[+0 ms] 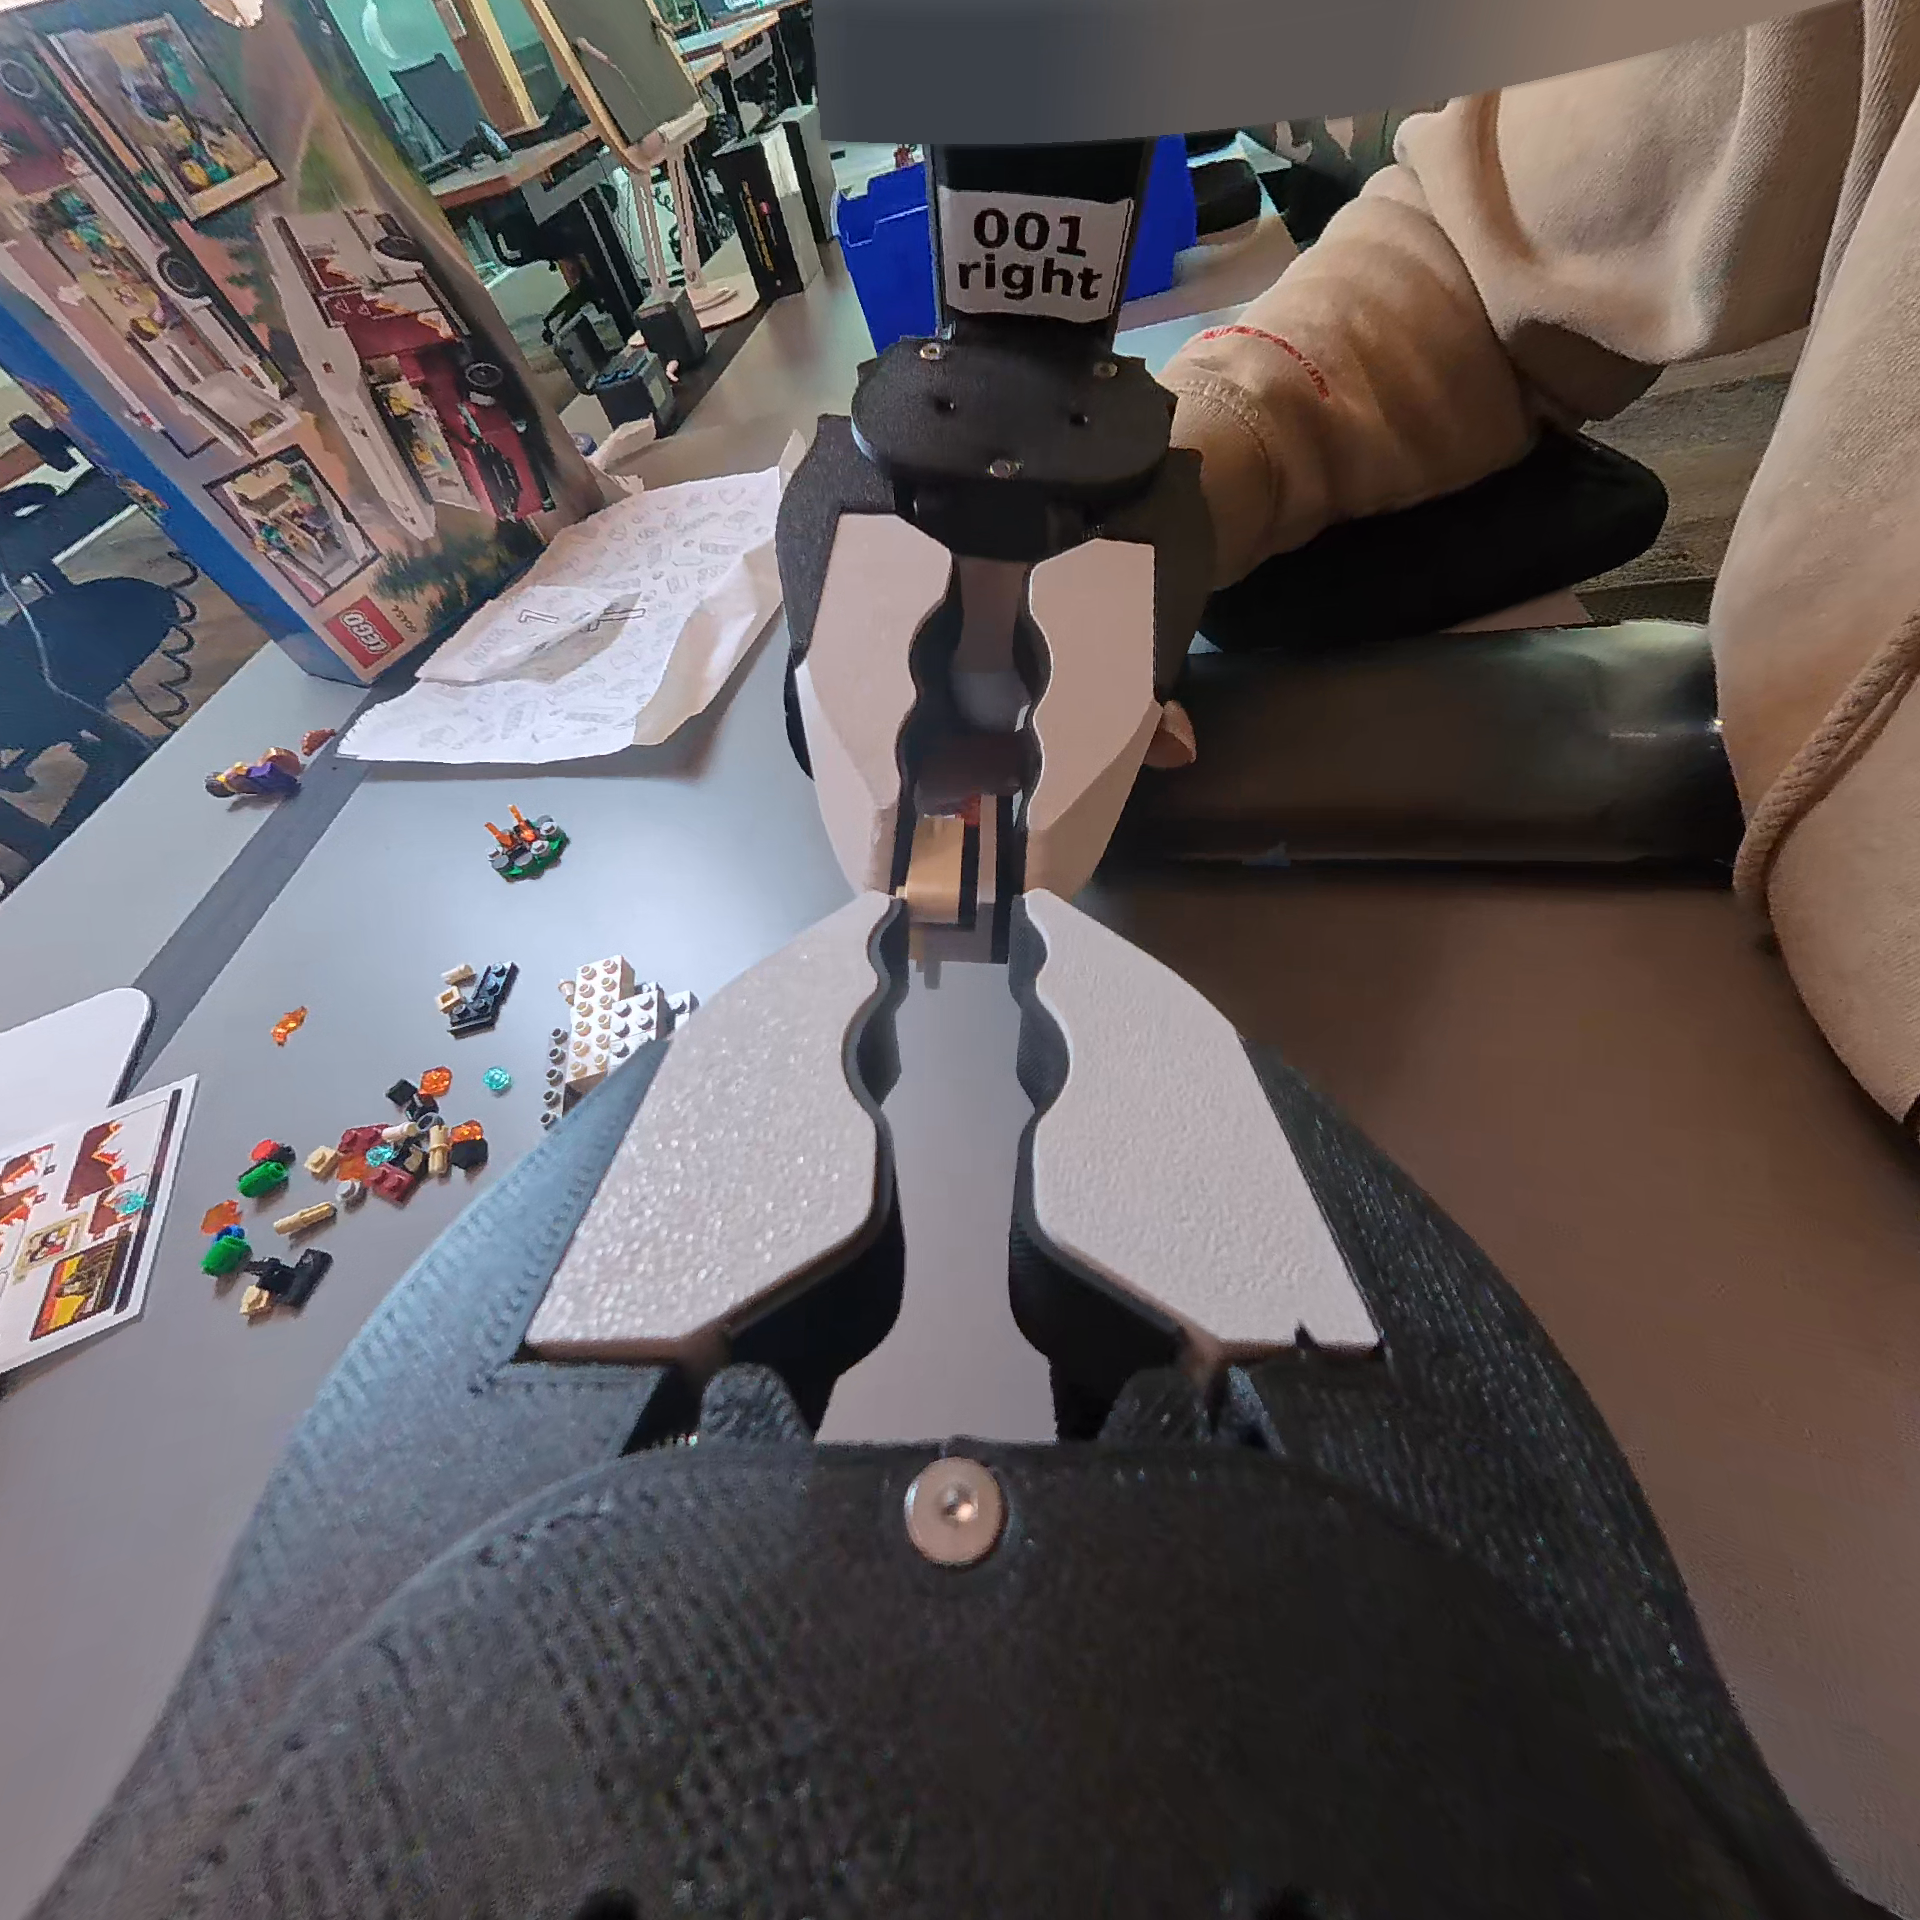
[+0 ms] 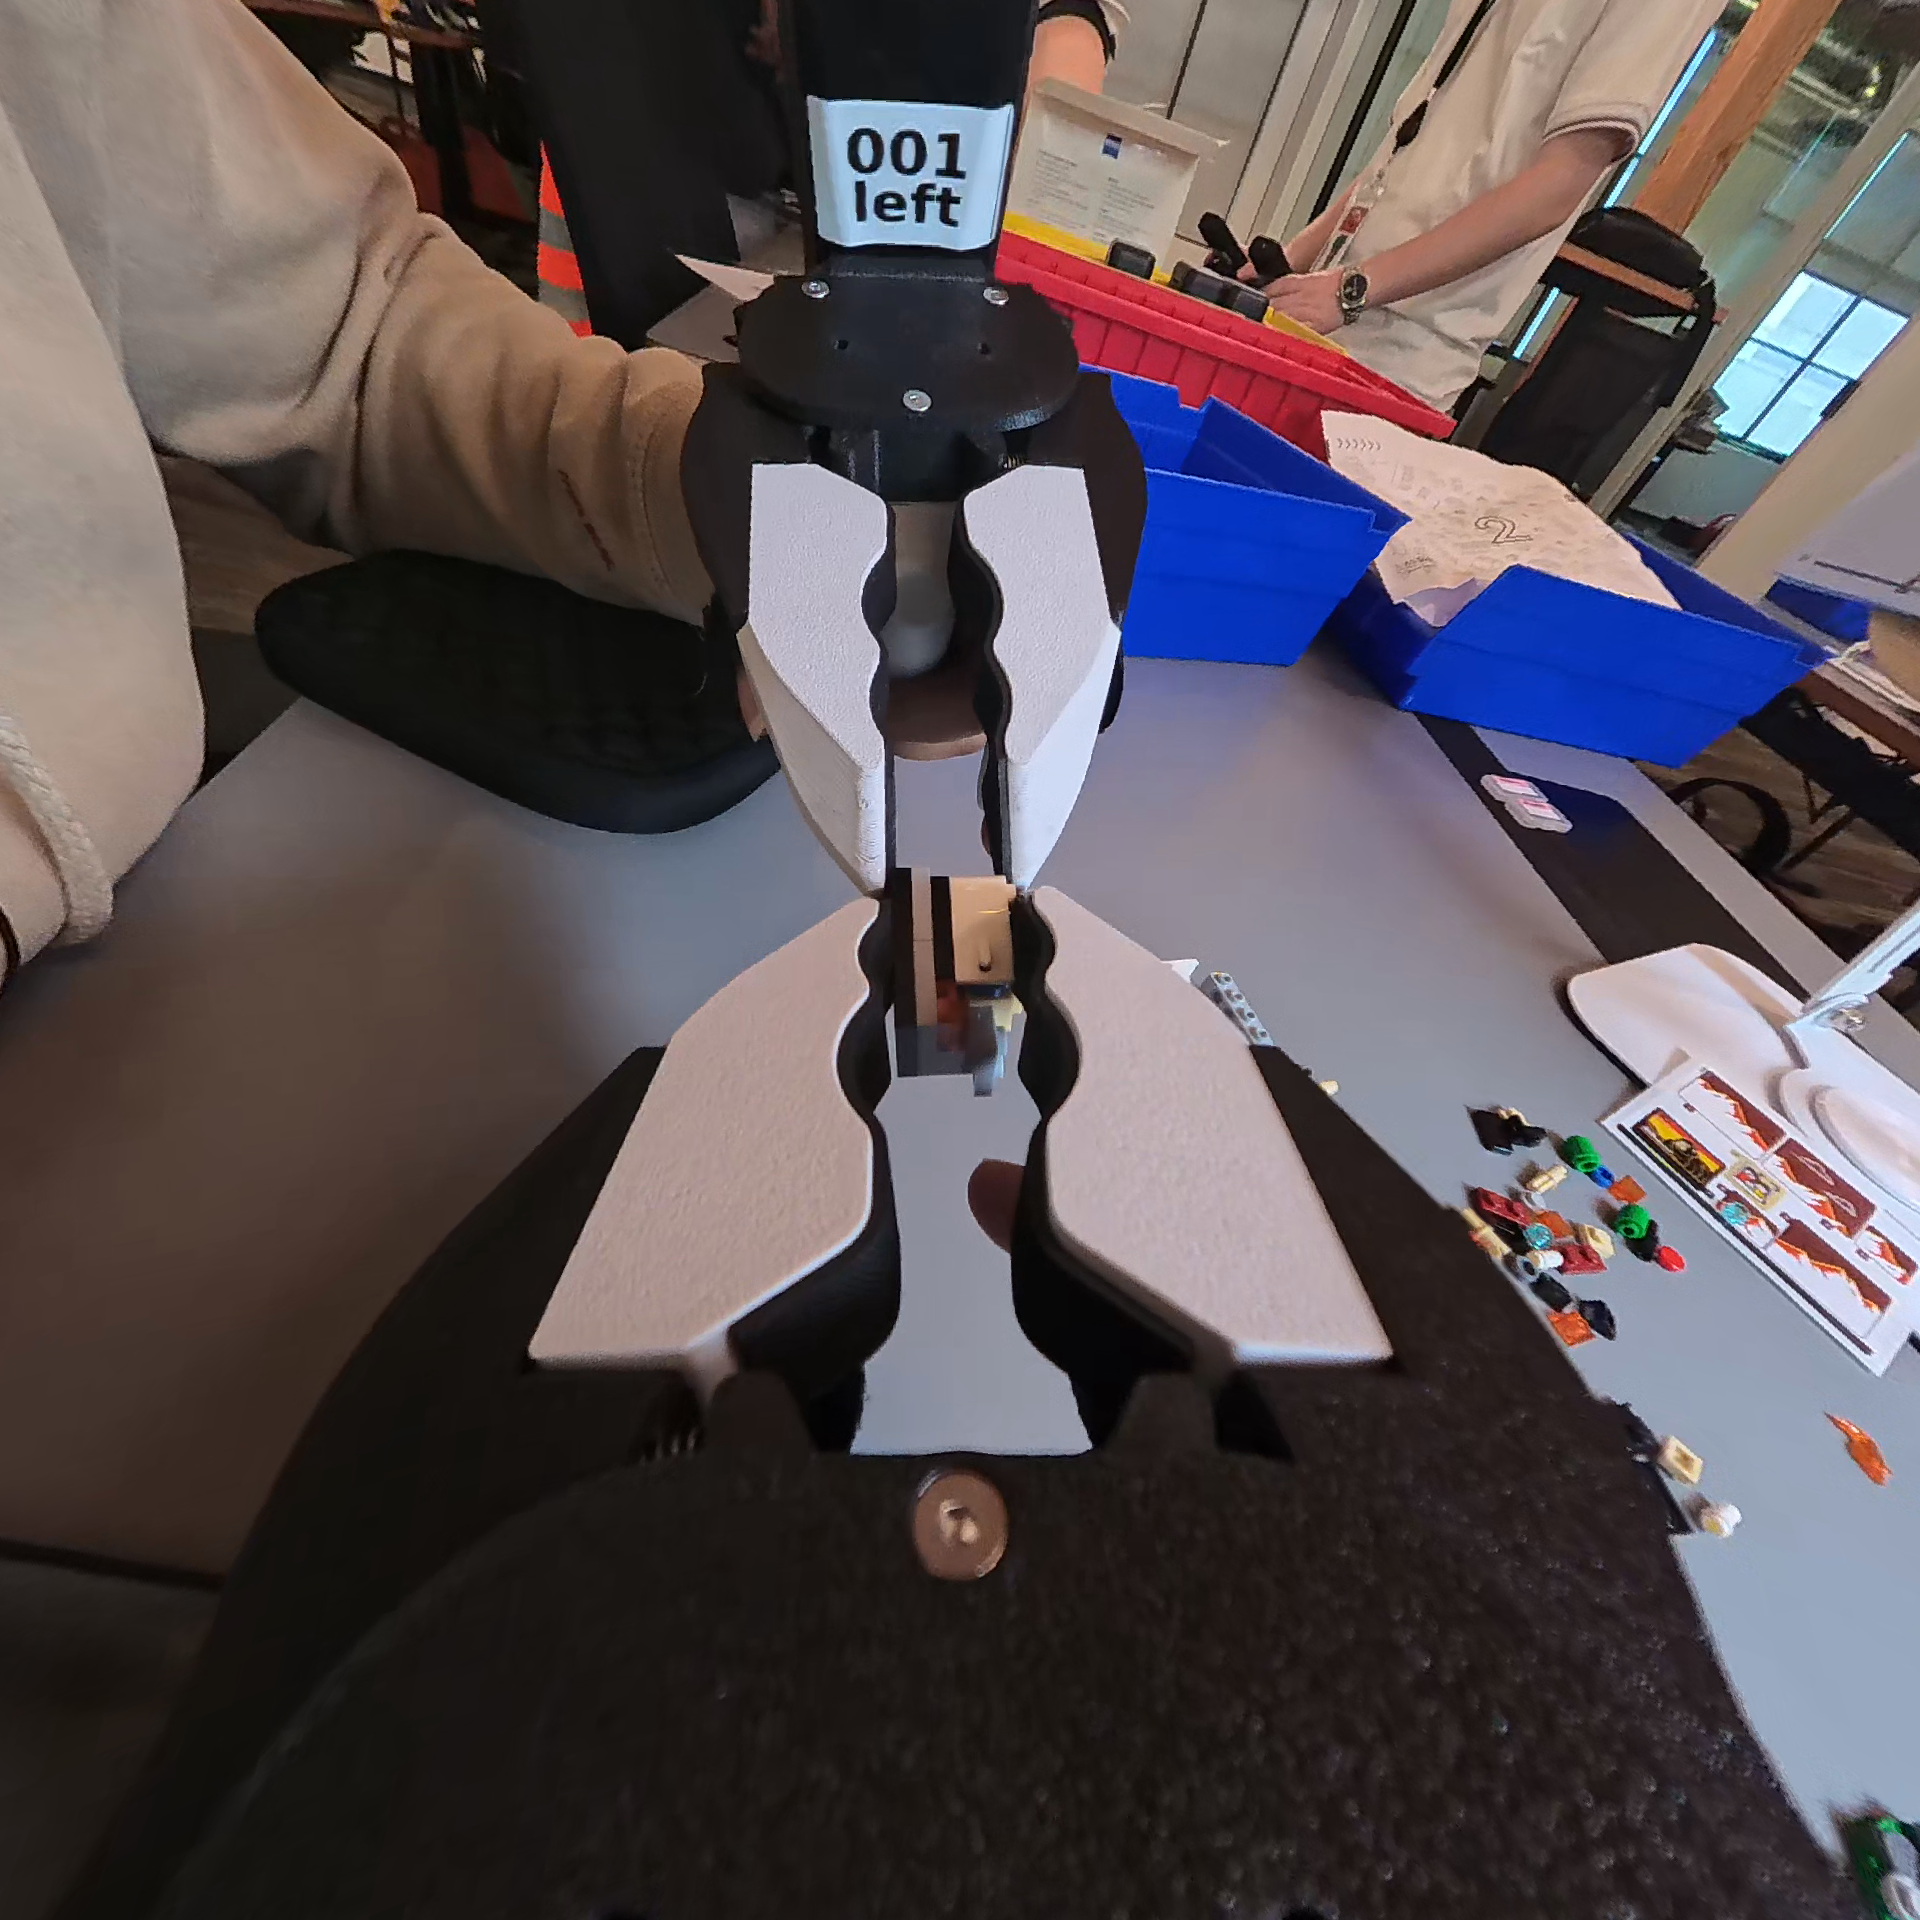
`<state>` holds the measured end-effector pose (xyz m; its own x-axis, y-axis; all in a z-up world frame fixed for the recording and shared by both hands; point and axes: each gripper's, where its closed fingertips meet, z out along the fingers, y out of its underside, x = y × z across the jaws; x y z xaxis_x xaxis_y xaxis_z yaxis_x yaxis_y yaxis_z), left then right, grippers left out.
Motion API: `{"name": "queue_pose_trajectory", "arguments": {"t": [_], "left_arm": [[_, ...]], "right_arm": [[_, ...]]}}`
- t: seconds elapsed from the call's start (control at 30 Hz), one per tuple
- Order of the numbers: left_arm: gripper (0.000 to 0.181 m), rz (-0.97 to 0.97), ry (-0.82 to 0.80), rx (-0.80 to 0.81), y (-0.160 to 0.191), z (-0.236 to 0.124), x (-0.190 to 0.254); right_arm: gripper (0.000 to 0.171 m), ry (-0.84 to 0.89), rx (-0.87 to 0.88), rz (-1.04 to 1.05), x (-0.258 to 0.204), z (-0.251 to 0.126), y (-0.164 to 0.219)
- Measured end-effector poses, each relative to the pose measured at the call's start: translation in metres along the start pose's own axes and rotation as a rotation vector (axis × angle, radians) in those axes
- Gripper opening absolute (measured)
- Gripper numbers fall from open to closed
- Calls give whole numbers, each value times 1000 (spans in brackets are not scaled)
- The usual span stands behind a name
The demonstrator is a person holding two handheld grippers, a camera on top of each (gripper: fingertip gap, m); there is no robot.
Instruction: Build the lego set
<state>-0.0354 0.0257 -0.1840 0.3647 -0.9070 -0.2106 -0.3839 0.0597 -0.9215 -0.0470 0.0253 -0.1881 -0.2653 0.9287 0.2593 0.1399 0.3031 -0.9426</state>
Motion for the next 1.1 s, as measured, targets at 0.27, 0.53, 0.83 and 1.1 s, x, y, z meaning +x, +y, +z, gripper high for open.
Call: {"name": "queue_pose_trajectory", "arguments": {"t": [0.27, 0.53, 0.83, 1.1], "left_arm": [[19, -81, 9, 55, 1, 0, -7], [49, -586, 171, 158, 1, -1, -16], [27, -517, 186, 66, 19, 5, -9], [27, -155, 31, 75, 26, -11, -23]], "right_arm": [[21, 62, -24, -57, 8, 1, 1], [21, 249, -99, -433, 16, 1, 2], [22, 258, -146, -593, 9, 9, 10], [40, 54, -111, 31, 14, 4, 19]]}}
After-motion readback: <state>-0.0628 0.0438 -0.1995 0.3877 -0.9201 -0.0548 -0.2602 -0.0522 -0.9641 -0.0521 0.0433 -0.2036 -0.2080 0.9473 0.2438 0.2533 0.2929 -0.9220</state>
